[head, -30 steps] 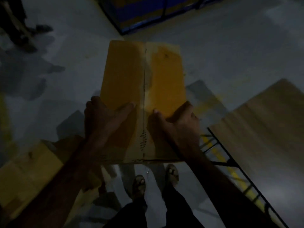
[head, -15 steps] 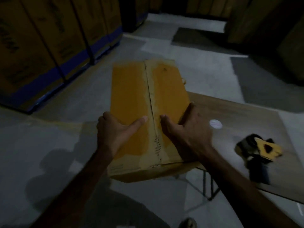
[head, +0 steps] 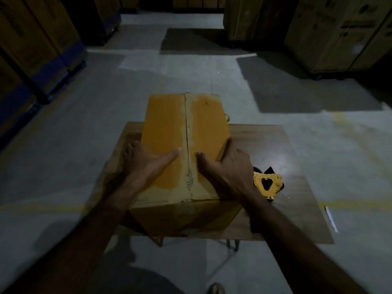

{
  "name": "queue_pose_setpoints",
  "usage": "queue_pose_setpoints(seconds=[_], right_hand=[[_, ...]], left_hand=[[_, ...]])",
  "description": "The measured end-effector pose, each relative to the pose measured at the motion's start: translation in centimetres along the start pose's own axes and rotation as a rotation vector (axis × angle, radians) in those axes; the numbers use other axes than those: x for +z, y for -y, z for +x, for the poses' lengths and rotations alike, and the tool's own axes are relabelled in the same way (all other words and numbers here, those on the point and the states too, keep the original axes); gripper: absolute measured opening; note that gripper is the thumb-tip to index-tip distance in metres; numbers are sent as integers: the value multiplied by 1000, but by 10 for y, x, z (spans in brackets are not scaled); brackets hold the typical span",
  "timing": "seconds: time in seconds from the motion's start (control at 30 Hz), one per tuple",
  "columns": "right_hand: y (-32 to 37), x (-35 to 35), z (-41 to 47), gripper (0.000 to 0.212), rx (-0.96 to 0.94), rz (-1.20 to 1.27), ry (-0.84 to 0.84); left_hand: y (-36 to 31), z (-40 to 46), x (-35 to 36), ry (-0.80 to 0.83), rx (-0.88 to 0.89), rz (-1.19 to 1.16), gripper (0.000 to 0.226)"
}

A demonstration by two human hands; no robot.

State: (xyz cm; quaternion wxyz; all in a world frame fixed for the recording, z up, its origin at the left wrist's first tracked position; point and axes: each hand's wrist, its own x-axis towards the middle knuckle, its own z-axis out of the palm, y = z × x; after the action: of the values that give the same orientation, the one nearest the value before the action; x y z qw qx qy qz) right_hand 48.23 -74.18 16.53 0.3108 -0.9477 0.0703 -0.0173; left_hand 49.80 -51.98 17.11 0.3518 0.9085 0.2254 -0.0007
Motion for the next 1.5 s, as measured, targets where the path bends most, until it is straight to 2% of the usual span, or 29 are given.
queue_pose_setpoints(seconds=[0.17, 0.23, 0.37, 0.43, 0.53, 0.63, 0.73, 0.9, 1.03, 1.13, 1.23, 1.3, 1.4, 1.5], right_hand=[[-10, -5, 31, 114, 35, -37, -21], [-15, -6, 39, 113, 48, -54, -31], [-17, -6, 45, 108, 99, -114, -78], [-11, -1, 41, 106, 107, -179, -134], [1, 2, 34, 110, 104, -232, -229], [4, -4, 30, 107, 127, -227, -299], [-6, -14, 18, 99, 194, -210, -372], [-50, -26, -14, 93, 363, -73, -447], [-91, -24, -38, 86, 425, 85, -460], [-123, -17, -46, 74, 457, 136, -446], [-151, -9, -48, 79, 515, 167, -421], [-172, 2, -47, 75, 537, 145, -335], [-199, 25, -44, 65, 570, 109, -118], [-217, 47, -38, 48, 580, 69, 23]], left_hand=[[-18, 22, 20, 58, -18, 33, 148], [-20, 30, 27, 79, -12, 34, 142], [-23, 41, 34, 130, 86, -53, 138], [-23, 39, 35, 80, 202, -62, 130], [-30, 36, 35, -72, 541, -62, 102], [-52, 31, 38, 34, 799, -27, 85], [-77, 19, 49, 165, 967, 50, 78], [-104, -9, 80, 280, 1149, 153, 72], [-123, -42, 107, 349, 1252, 216, 71], [-138, -63, 130, 416, 1282, 304, 72], [-151, -73, 153, 430, 1316, 434, 74], [-161, -78, 166, 446, 1283, 517, 76], [-169, -84, 181, 464, 1201, 624, 73], [-173, -85, 191, 466, 1150, 739, 66]])
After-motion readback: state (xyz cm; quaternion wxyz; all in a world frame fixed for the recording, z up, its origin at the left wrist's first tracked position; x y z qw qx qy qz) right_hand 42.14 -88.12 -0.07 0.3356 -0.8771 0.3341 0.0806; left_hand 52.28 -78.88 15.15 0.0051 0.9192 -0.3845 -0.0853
